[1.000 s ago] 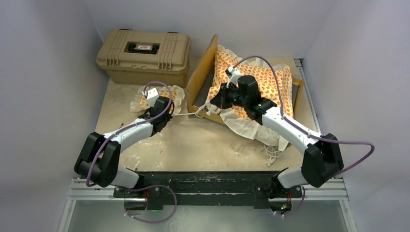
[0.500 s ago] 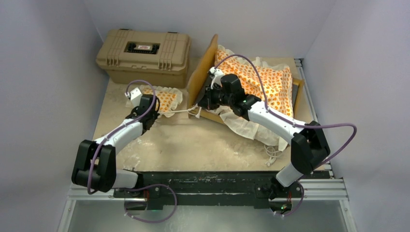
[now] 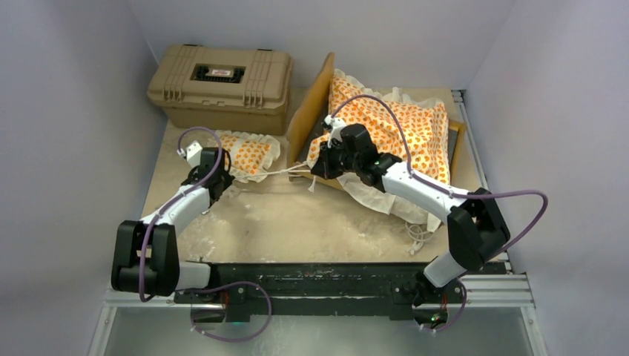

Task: Set up the pet bed
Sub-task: Tie the ropes to the bed frame.

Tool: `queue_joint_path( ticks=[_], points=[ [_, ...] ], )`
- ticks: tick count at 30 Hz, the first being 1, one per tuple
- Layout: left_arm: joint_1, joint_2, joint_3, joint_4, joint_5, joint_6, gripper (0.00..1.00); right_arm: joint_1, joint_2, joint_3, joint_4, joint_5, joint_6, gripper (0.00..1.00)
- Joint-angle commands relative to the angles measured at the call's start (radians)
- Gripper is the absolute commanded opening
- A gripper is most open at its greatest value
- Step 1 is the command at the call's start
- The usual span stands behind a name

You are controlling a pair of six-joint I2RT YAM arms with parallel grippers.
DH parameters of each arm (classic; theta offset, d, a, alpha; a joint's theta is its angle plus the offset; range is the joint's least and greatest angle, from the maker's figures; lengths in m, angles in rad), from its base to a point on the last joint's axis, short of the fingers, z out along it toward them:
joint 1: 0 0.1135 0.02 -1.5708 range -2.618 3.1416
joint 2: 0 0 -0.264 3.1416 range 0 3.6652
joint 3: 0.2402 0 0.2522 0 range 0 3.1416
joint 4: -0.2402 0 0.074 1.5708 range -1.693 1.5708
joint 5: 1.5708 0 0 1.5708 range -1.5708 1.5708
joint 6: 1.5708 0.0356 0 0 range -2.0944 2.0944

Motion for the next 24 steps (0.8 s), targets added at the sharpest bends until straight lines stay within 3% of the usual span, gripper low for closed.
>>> queue_joint_path(
  ticks=[1, 6, 11, 16, 24],
  points=[
    [0.033, 0.017, 0.044, 0.012, 0.032, -0.004, 0.00, -0.001, -0.087, -0.030, -0.037, 0.000, -0.062, 0.00],
    [0.048, 0.057, 0.090, 0.014, 0.014, 0.012, 0.00, -0.001, -0.138, -0.108, -0.111, 0.029, -0.094, 0.00],
    [0.050, 0.096, 0.139, 0.013, -0.006, 0.025, 0.00, -0.012, -0.169, -0.141, -0.151, 0.185, -0.029, 0.00],
    [0.053, 0.116, 0.160, 0.009, -0.034, 0.038, 0.00, -0.067, -0.215, -0.039, -0.175, 0.290, -0.013, 0.00],
    [0.056, 0.167, 0.166, 0.014, -0.059, 0.028, 0.00, -0.110, -0.232, 0.109, -0.179, 0.317, -0.020, 0.00]
  ],
)
